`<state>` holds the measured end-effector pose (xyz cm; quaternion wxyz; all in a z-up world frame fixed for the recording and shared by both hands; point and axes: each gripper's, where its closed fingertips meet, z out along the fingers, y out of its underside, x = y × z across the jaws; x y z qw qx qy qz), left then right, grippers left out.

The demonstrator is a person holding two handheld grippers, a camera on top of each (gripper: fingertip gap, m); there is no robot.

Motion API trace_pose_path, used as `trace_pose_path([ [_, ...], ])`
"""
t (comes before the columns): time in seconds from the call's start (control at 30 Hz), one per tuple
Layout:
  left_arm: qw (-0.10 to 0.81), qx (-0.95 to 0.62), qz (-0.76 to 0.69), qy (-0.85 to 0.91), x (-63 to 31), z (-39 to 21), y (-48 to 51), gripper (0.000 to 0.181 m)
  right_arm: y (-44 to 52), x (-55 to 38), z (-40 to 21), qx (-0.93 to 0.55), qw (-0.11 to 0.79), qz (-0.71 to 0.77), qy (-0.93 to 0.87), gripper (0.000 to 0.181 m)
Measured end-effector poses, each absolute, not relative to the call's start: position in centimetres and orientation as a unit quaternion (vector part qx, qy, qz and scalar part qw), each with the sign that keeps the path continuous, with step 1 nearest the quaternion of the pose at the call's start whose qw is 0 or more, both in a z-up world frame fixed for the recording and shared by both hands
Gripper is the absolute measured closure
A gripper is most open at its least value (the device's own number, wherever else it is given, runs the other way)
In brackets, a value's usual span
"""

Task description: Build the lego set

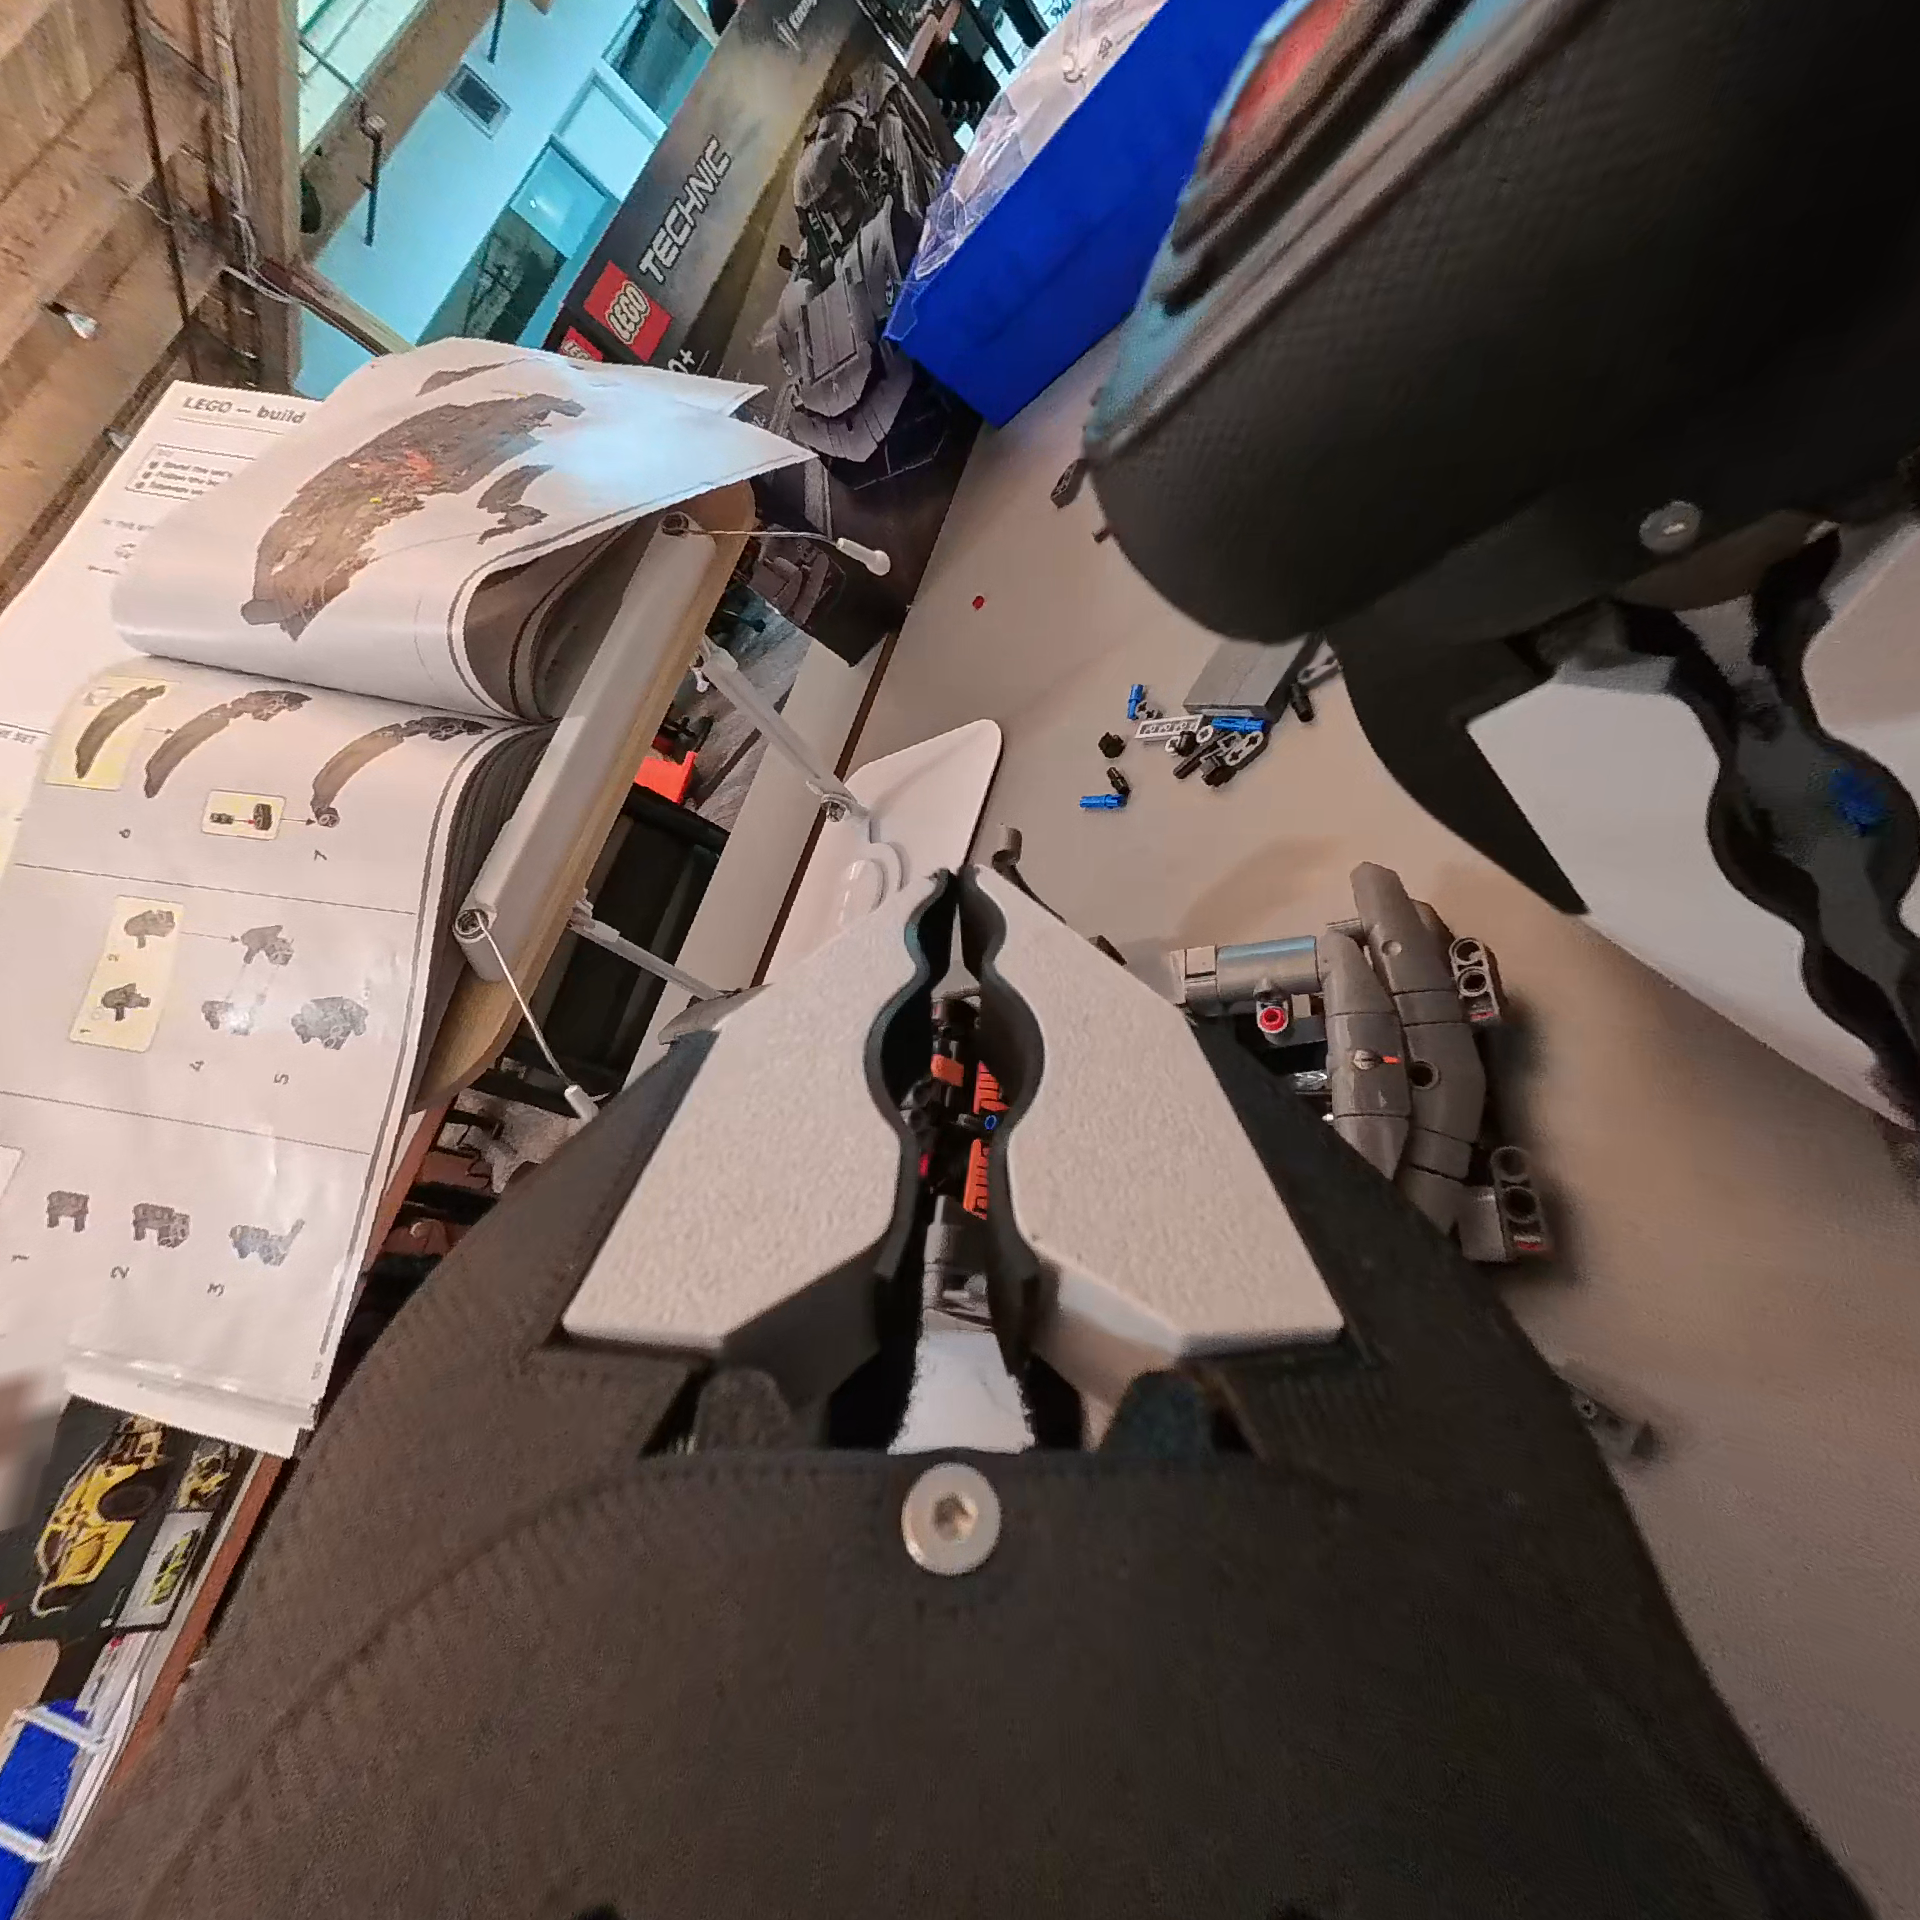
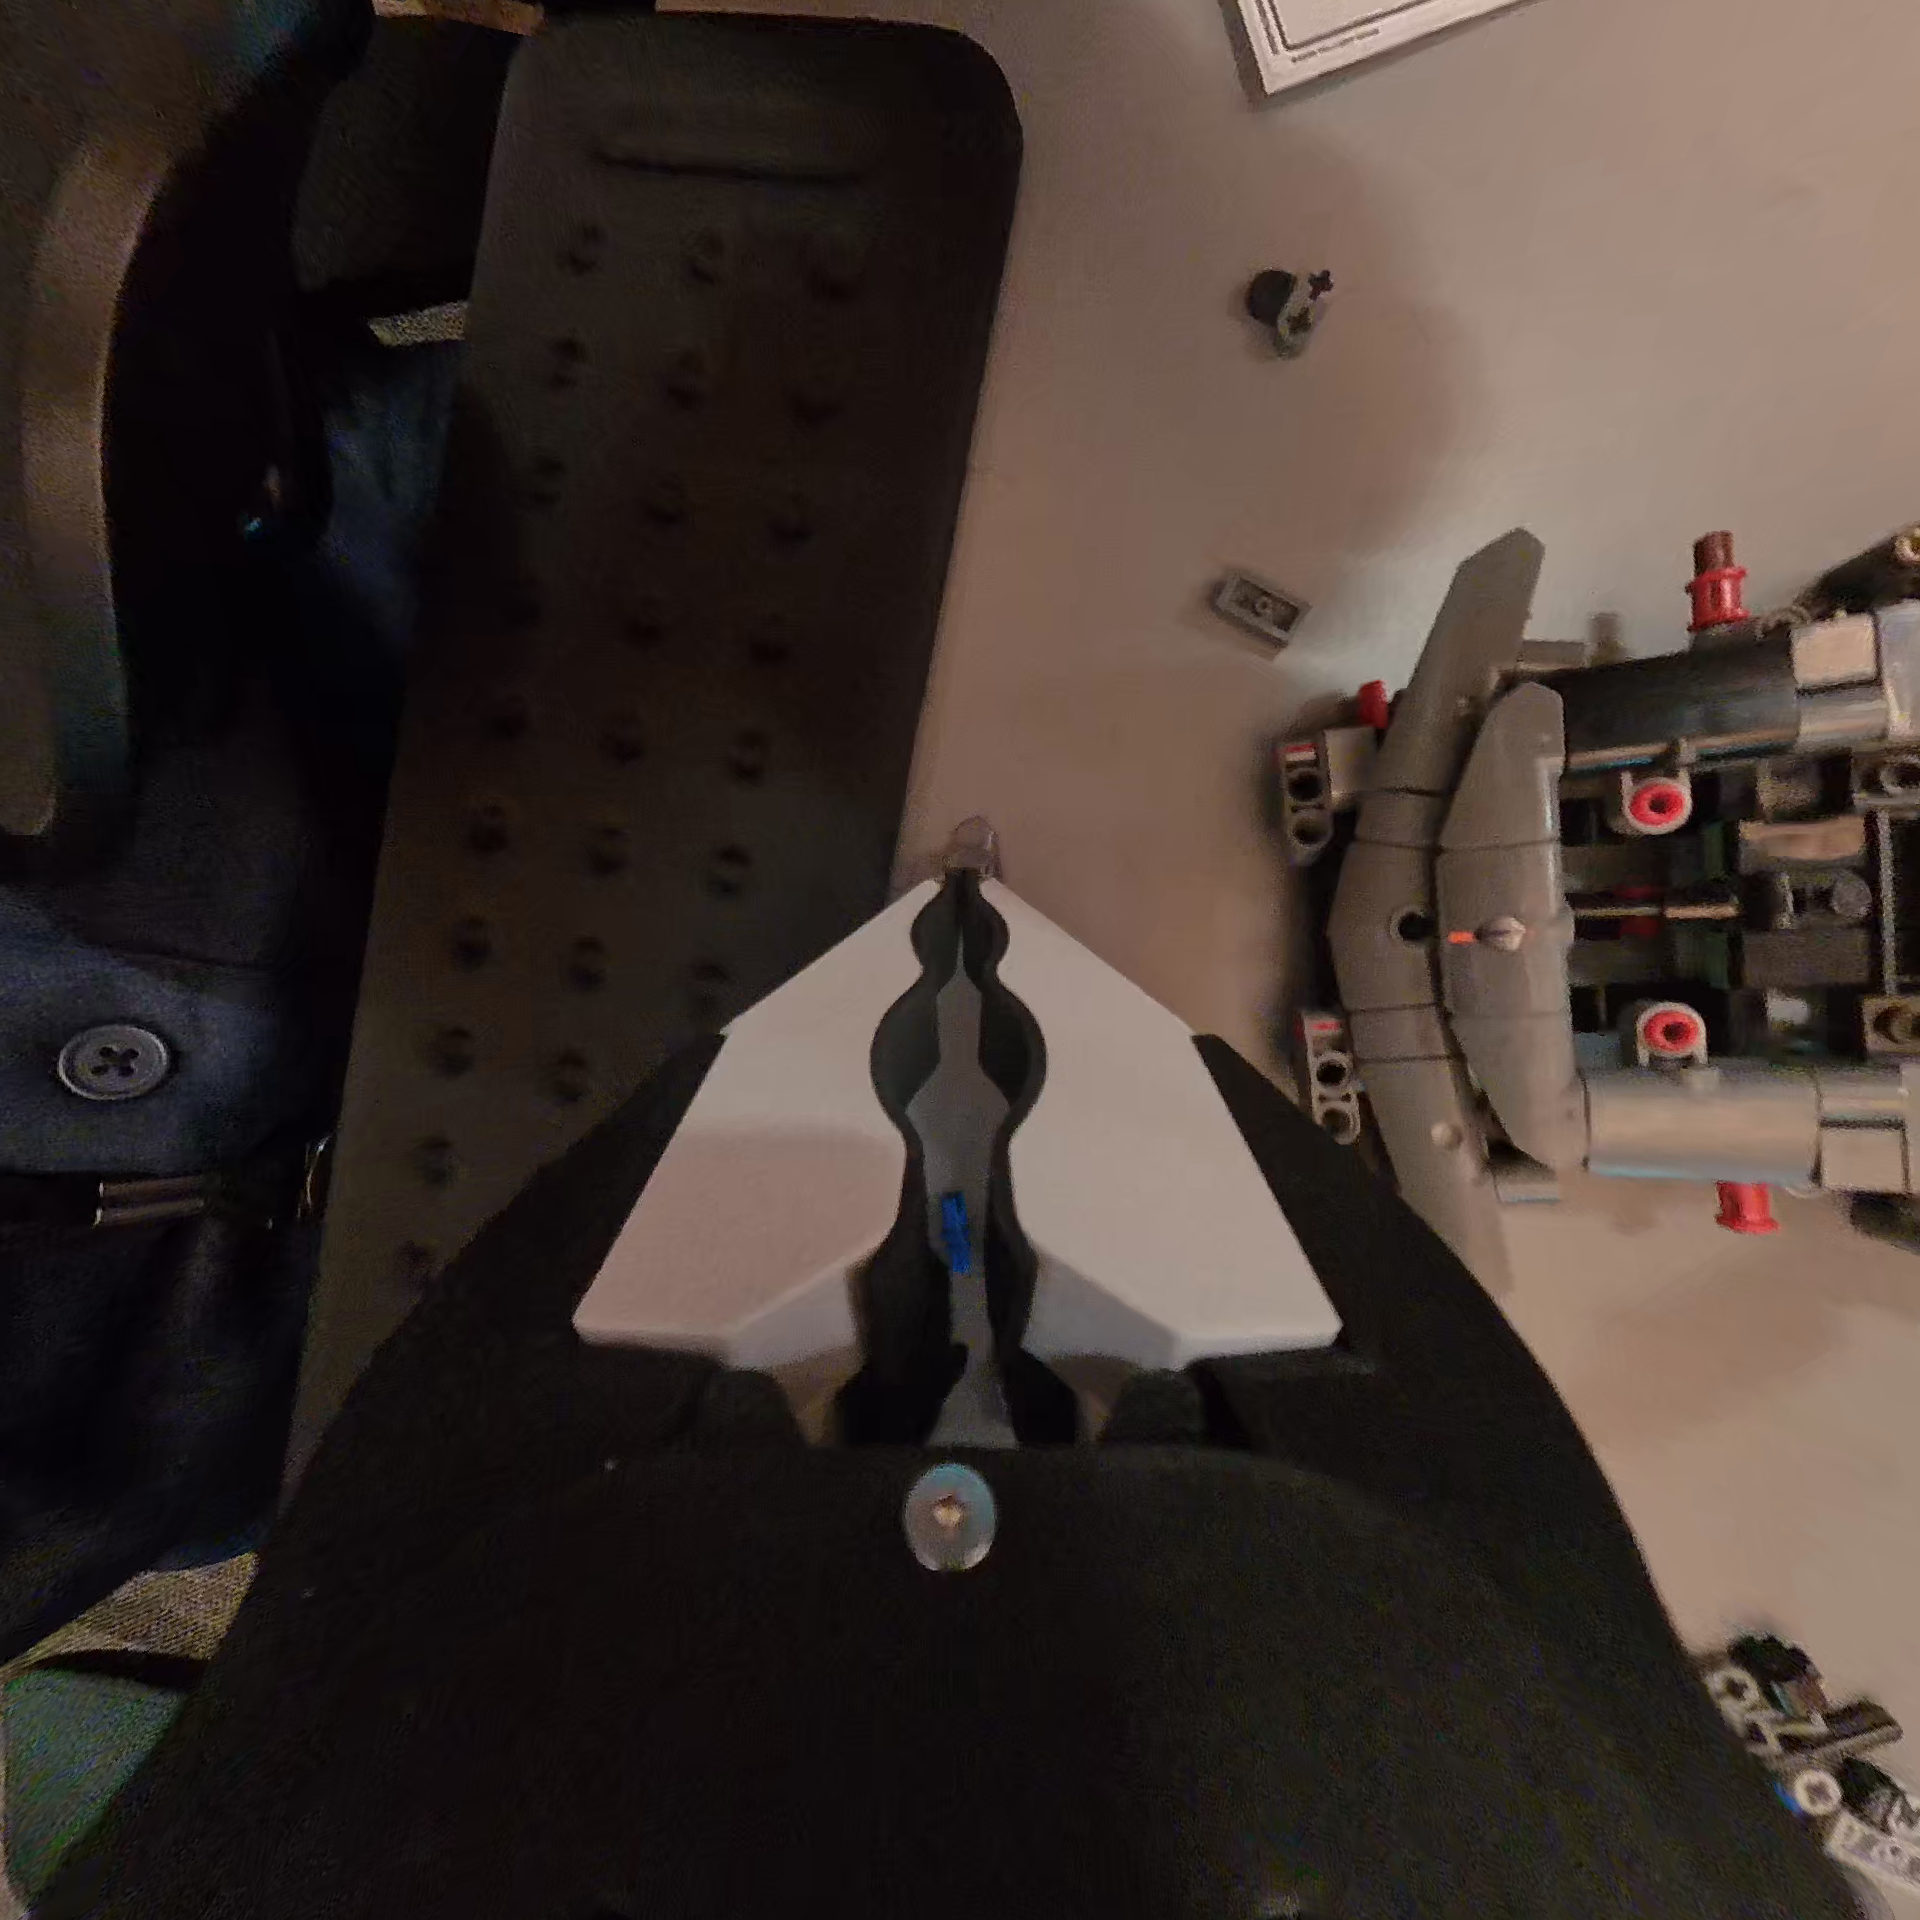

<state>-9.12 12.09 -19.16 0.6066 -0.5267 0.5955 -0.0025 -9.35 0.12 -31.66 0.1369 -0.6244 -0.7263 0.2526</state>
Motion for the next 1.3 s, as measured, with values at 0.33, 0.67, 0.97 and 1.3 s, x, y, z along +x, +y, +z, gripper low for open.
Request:
trace_pose_path([
  [0.33,0.607,-0.535,-0.007,0.588,-9.0,-19.4,12.4,0.181,2.3,-8.0,-29.3,-0.633,0.190,0.279,-0.697,0.181],
  [0.67,0.615,-0.548,-0.029,0.566,-9.1,-18.9,12.8,0.175,6.6,-7.2,-22.1,-0.632,0.348,0.365,-0.589,0.181],
  [0.97,0.616,-0.544,-0.038,0.568,-8.3,-19.1,12.5,0.168,8.8,-6.3,-18.0,-0.619,0.410,0.465,-0.482,0.181],
  [1.3,0.619,-0.529,-0.018,0.581,-7.9,-19.1,12.1,0.165,8.0,-6.0,-18.3,-0.619,0.367,0.502,-0.480,0.181],
])
